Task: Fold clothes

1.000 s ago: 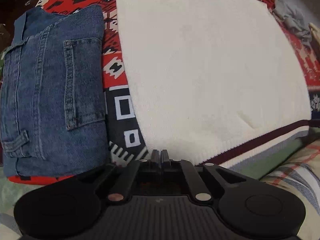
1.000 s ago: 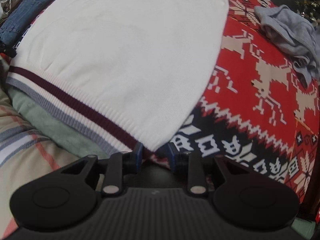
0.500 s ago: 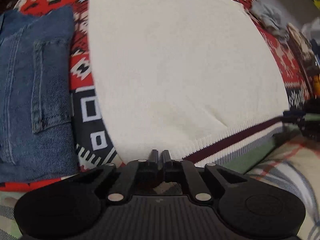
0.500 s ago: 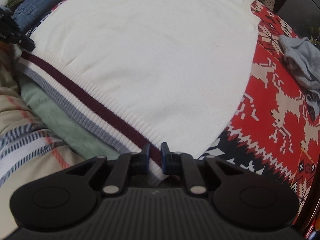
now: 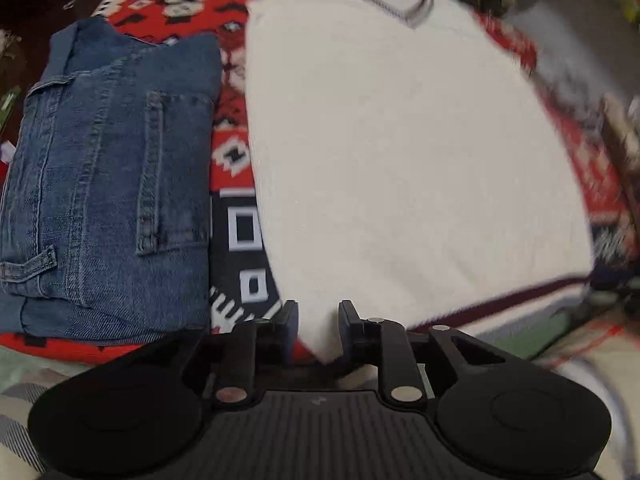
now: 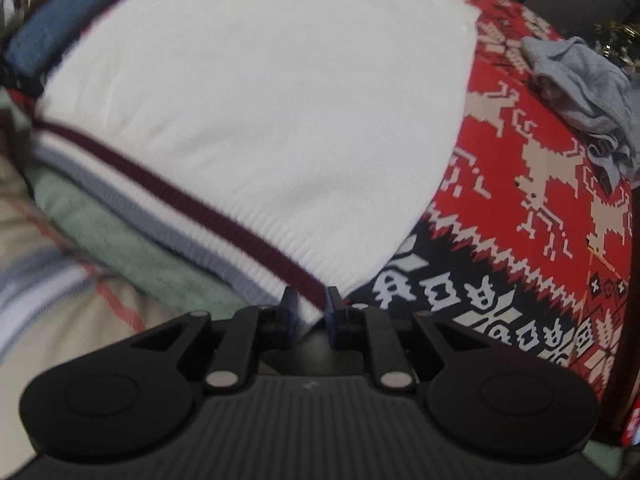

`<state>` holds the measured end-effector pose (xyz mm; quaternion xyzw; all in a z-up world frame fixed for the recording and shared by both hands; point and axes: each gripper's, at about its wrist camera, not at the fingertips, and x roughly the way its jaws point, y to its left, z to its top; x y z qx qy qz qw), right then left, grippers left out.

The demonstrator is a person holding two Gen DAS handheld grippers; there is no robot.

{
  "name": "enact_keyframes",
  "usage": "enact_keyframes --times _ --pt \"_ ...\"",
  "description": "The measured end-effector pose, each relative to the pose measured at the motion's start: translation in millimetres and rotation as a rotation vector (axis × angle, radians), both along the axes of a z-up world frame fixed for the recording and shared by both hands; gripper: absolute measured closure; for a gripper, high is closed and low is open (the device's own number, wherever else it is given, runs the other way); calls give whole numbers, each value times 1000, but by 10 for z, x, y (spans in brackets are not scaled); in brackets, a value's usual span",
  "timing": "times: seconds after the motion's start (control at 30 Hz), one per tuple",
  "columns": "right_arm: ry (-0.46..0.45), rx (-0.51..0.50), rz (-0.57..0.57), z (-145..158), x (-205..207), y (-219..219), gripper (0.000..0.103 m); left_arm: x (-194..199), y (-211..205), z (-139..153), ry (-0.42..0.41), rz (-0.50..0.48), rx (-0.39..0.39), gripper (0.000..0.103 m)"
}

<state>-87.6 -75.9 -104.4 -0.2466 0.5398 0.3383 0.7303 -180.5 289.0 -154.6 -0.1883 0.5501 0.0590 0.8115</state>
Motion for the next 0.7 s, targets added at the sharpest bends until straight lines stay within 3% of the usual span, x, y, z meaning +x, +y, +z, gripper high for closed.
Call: enact_keyframes --times 0.17,0.33,0.5,0.7 --pt "-9 166 -187 64 150 -214 87 8 73 56 -67 48 -13 86" --pt "2 229 -282 51 245 -394 83 59 6 77 -98 26 16 86" --pt "-39 199 -258 69 126 -301 81 209 23 321 -197 36 40 86" --pt "-63 137 -206 64 241 -117 81 771 157 342 -297 79 20 85"
